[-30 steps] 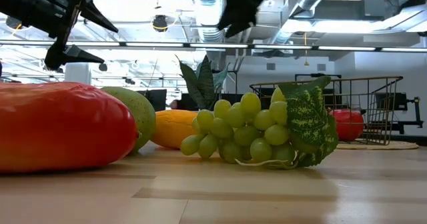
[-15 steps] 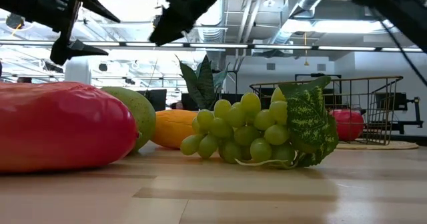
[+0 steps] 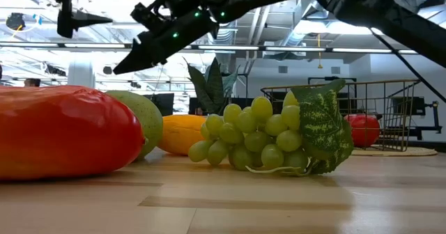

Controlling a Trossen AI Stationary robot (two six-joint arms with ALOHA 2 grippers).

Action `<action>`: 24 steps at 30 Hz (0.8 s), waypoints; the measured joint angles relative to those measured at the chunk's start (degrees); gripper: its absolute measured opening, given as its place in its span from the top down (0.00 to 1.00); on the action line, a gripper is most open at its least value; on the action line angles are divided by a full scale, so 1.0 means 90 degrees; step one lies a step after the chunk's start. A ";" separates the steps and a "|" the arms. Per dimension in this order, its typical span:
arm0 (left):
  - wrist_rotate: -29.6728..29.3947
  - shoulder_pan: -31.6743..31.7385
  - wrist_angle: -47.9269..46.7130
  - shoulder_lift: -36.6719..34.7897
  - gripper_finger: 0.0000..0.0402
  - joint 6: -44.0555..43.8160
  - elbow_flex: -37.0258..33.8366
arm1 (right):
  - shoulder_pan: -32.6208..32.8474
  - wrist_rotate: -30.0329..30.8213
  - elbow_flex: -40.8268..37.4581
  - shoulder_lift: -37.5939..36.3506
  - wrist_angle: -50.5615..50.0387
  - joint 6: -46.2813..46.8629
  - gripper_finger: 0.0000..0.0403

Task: Build produce basket
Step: Put the dark red apple into the wire basket

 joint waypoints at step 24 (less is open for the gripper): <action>0.0789 0.0196 -0.2346 0.4479 0.04 -0.1554 0.0137 | -0.0233 0.0179 0.0015 -0.3605 -0.4822 0.1600 0.02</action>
